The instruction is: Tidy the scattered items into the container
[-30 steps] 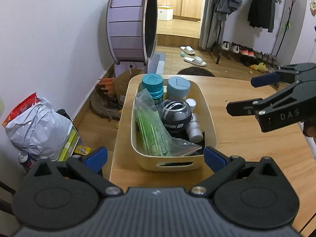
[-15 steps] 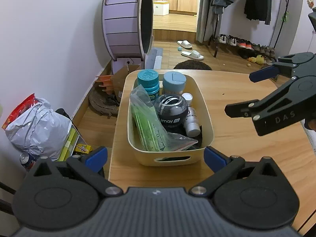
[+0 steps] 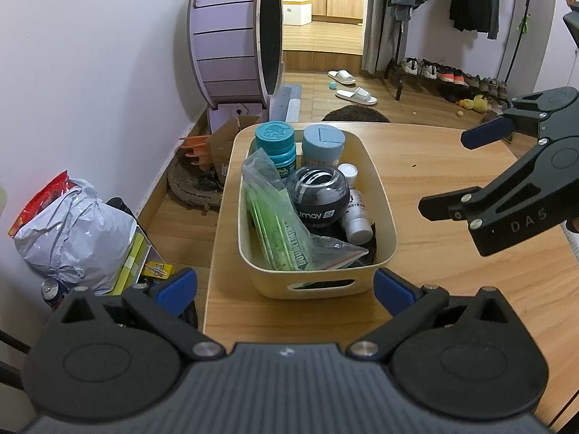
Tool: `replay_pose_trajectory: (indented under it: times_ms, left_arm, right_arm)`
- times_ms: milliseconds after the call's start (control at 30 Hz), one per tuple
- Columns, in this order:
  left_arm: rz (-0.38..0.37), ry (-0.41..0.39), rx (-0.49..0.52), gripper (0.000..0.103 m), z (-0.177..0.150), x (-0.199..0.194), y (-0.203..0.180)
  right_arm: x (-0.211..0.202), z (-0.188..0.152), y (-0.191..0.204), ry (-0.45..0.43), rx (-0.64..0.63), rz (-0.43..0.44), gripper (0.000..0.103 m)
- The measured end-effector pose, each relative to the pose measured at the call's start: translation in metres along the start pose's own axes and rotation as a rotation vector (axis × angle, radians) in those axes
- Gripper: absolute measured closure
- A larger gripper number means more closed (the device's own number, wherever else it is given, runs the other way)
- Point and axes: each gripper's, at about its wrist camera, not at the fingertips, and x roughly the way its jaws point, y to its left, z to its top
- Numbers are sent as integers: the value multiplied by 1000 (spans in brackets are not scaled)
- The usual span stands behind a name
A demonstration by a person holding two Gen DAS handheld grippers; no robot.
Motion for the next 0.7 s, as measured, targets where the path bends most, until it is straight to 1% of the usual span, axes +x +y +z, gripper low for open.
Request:
replay_pose_trajectory:
  times_ms: [267,700]
  left_arm:
    - [-2,1,8,0,0,0,-1]
    - [-6,-13,27,0,0,-1,-4]
  right_arm:
    - [1,-1,2,32,-20,5,9]
    - [-2,-3,-1,23,-18,0,9]
